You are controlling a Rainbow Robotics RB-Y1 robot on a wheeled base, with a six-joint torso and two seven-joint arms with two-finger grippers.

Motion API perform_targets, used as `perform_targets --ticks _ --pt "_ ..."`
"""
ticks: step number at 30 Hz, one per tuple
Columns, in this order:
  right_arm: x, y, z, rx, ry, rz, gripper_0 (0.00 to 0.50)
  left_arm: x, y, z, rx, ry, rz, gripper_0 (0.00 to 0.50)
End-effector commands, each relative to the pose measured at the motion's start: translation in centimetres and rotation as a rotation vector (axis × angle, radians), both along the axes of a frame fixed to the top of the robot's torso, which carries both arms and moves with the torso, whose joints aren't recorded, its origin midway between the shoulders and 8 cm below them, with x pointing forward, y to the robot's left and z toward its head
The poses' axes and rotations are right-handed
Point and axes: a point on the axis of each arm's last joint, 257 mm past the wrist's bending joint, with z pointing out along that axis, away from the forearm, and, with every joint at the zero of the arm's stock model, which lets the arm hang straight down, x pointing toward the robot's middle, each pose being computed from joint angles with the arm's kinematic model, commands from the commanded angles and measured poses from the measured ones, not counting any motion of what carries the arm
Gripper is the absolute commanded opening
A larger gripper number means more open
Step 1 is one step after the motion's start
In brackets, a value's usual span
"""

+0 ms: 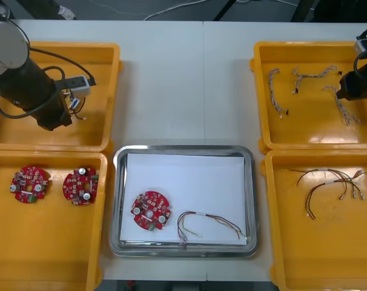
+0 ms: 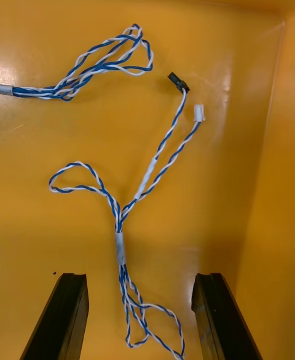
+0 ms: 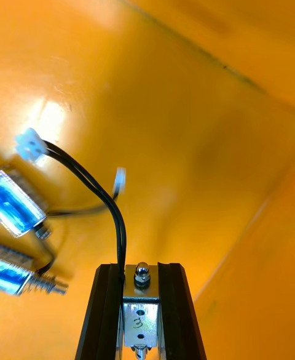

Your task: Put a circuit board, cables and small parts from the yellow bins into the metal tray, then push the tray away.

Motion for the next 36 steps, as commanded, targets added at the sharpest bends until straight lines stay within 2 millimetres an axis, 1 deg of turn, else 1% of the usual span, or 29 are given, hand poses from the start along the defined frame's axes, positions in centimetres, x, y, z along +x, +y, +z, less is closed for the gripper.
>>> perform_targets --ticks 1,7,11,12,14,15,16,17,19,22,23,24,25,26,28,29,30,31,32,33,34,35,36 --pt "2.0 2.2 1.7 -0.008 -0.049 0.072 0.500 0.9 -0.9 5.6 -0.057 -0.061 0.051 0.000" --pt "1.8 3.0 0.2 0.005 -0.023 0.079 0.500 -0.2 -0.5 8.1 -0.062 -0.068 0.078 0.000" --pt "1.6 2.8 -1.2 0.011 -0.005 0.072 0.500 -1.6 -0.7 10.4 -0.053 -0.079 0.129 0.000" --pt "1.5 2.7 -1.3 0.013 -0.003 0.070 0.500 -1.8 -0.7 10.7 -0.052 -0.080 0.137 0.000" --pt "1.5 2.7 -1.8 0.015 0.001 0.070 0.500 -1.7 -1.1 12.2 -0.069 -0.122 0.169 0.000" --pt "1.5 2.7 -1.8 0.015 0.001 0.070 0.500 -1.7 -1.1 12.2 -0.069 -0.122 0.169 0.000" --pt "1.4 2.6 -2.0 0.015 0.004 0.069 0.500 -1.7 -1.7 13.3 -0.093 -0.153 0.193 0.000" --pt "1.3 2.6 -2.3 0.013 0.009 0.070 0.500 -1.7 -1.9 13.9 -0.104 -0.168 0.209 0.000" --pt "1.3 2.5 -2.4 0.014 0.010 0.067 0.500 -1.8 -2.3 14.4 -0.117 -0.182 0.222 0.000" --pt "1.3 2.8 -2.6 0.012 0.013 0.072 0.500 -2.1 -3.8 16.0 -0.169 -0.221 0.264 0.000" --pt "1.3 2.8 -2.7 0.014 0.015 0.071 0.500 -2.2 -4.2 16.2 -0.180 -0.224 0.269 0.000" --pt "1.2 2.8 -2.7 0.013 0.016 0.072 0.500 -2.5 -4.9 16.5 -0.210 -0.221 0.281 0.000" --pt "1.3 2.9 -2.7 0.016 0.016 0.072 0.465 -2.7 -5.4 16.7 -0.236 -0.216 0.294 0.000" --pt "1.3 2.9 -2.7 0.016 0.016 0.072 0.465 -2.7 -5.4 16.7 -0.236 -0.216 0.294 0.000" --pt "1.3 2.9 -2.7 0.014 0.016 0.074 0.306 -3.6 -7.5 17.0 -0.310 -0.189 0.327 0.000" --pt "1.3 2.9 -2.7 0.014 0.016 0.074 0.243 -3.9 -8.0 17.1 -0.325 -0.183 0.340 0.000" --pt "1.3 2.9 -2.7 0.014 0.016 0.074 0.210 -4.1 -8.4 17.1 -0.334 -0.179 0.347 0.000" --pt "1.2 2.9 -2.8 0.014 0.018 0.074 0.140 -4.9 -9.6 17.0 -0.366 -0.158 0.379 0.000" --pt "1.3 2.9 -2.7 0.014 0.016 0.074 0.116 -5.3 -10.3 17.0 -0.380 -0.151 0.396 0.000" --pt "1.3 2.9 -2.7 0.014 0.016 0.074 0.116 -5.3 -10.3 17.0 -0.380 -0.151 0.396 0.000" --pt "1.2 2.9 -2.8 0.014 0.018 0.074 0.074 -6.2 -11.6 16.8 -0.406 -0.133 0.434 0.000" --pt "1.2 2.9 -2.8 0.014 0.018 0.074 0.045 -6.8 -12.5 16.7 -0.414 -0.128 0.452 0.000" --pt "1.2 3.0 -2.8 0.016 0.019 0.075 0.034 -7.0 -12.9 16.6 -0.415 -0.127 0.458 0.000"
